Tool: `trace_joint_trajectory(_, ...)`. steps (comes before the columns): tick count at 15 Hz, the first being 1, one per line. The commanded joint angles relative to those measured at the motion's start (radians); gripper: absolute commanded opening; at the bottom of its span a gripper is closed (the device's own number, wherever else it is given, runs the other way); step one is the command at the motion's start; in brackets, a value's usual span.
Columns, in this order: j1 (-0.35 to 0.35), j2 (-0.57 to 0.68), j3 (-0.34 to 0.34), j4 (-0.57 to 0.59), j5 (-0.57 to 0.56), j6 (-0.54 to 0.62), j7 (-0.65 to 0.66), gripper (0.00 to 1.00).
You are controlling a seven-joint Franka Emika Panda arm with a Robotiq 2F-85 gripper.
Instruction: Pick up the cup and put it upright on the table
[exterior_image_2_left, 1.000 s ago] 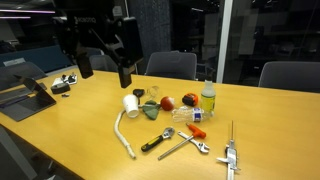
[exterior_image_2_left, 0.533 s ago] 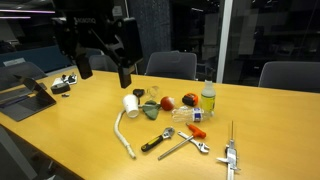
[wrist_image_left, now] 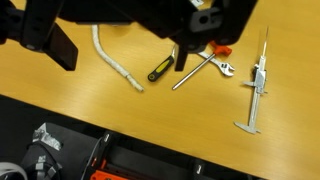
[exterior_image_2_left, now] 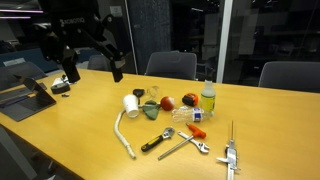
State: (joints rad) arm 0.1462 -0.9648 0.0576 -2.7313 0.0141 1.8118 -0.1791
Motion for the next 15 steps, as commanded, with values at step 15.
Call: trace_joint_trajectory(15,0.212,0.384,0.117,0.11,-0.025,0.52,-0.092,1.0)
